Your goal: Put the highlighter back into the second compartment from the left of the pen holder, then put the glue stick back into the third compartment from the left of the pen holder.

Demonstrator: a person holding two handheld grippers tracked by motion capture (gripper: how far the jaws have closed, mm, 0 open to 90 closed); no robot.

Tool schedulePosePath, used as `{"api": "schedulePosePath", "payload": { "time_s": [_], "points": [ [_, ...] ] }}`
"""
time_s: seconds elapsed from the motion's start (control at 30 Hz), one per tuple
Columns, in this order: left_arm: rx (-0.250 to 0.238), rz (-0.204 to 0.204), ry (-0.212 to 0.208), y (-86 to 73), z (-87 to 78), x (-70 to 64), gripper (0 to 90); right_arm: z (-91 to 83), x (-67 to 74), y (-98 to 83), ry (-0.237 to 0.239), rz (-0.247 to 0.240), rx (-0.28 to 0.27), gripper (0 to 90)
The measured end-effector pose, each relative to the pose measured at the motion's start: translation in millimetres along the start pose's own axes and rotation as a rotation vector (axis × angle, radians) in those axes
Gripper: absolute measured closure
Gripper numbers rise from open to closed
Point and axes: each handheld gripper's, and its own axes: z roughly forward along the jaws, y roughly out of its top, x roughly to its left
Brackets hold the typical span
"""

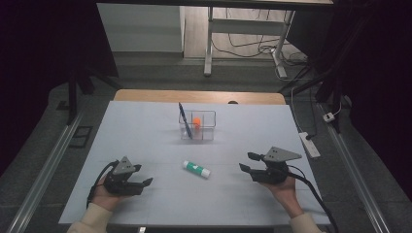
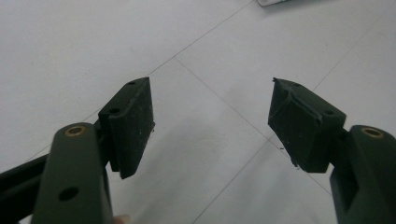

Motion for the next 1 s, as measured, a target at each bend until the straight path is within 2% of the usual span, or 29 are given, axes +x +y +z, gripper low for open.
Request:
{"api": "schedulePosePath", "payload": {
  "time_s": [0.33, 0.53, 0.83, 1.0],
  "points": [
    [-0.010, -0.003, -0.006, -0.1, -0.6, 0.8, 31.1, -20.4, -2.3, -19.1, -0.020, 0.008, 0.016, 42.5],
    [-0.019, 0.016, -0.024, 1.5, -0.6, 0.1, 30.7, -29.4, -5.1, -28.1, -0.035, 0.003, 0.017, 42.4],
    [-0.028, 0.030, -0.039, 4.7, -2.3, -0.1, 31.2, -32.7, -8.3, -31.8, -0.037, 0.008, 0.008, 42.2],
    [-0.021, 0.045, -0.035, 6.7, -2.7, -1.8, 31.2, -32.6, -8.2, -33.3, -0.036, 0.000, 0.022, 42.2]
  ]
}}
